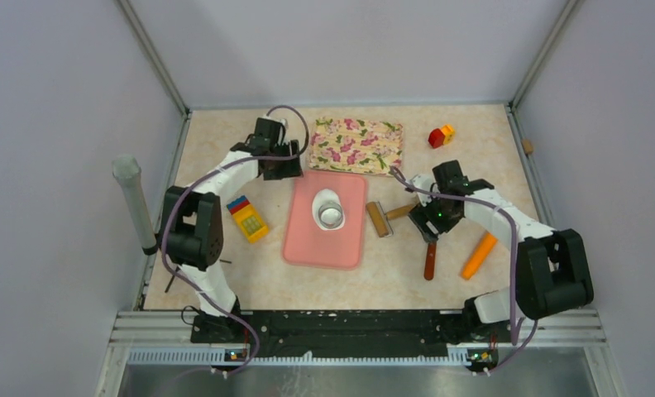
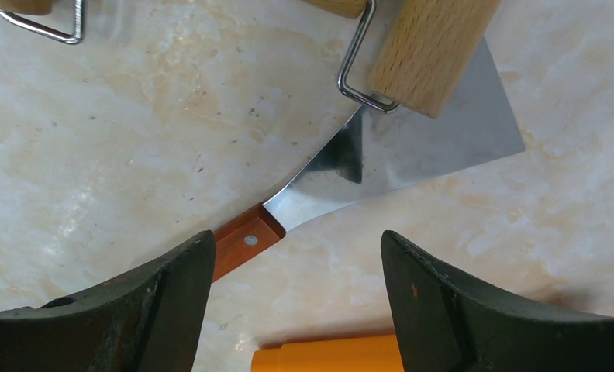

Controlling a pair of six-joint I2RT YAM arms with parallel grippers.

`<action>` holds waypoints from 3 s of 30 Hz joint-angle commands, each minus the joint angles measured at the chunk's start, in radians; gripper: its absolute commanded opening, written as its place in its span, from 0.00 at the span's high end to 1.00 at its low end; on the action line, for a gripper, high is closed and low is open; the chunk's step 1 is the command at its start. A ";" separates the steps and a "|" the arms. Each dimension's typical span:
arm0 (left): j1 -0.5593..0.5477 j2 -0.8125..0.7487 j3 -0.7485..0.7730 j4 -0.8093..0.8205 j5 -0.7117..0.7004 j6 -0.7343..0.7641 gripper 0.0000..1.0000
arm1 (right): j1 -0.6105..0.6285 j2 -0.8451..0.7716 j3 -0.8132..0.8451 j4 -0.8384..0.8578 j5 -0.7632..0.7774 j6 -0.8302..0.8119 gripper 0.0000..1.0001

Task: Roll out the dumpling wrappers from the dough

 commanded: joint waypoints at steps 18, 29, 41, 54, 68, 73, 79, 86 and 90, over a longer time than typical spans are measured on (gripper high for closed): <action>0.006 -0.308 0.089 -0.028 -0.121 0.092 0.26 | -0.073 0.210 -0.029 0.080 0.159 0.071 0.38; 0.007 -0.361 0.069 -0.007 -0.145 0.103 0.26 | -0.181 0.315 0.012 0.095 0.130 0.069 0.71; 0.006 -0.376 0.042 0.002 -0.126 0.096 0.25 | -0.258 0.380 0.163 0.219 0.175 0.131 0.86; 0.006 -0.404 -0.006 0.038 -0.016 0.105 0.25 | -0.258 0.369 0.276 0.263 0.076 0.146 0.86; -0.077 -0.166 0.247 0.023 0.344 0.102 0.02 | -0.258 0.128 0.090 0.444 -0.055 0.064 0.95; -0.192 -0.040 0.393 0.022 0.384 0.112 0.01 | -0.258 0.031 0.030 0.508 -0.145 0.040 0.96; -0.292 0.090 0.519 0.022 0.490 0.092 0.01 | -0.258 -0.089 -0.036 0.562 -0.267 0.008 0.96; -0.358 0.174 0.549 0.051 0.567 0.020 0.01 | -0.255 -0.185 -0.101 0.595 -0.427 -0.034 0.96; -0.369 0.185 0.534 0.077 0.570 -0.021 0.01 | -0.242 -0.227 -0.129 0.601 -0.488 -0.065 0.96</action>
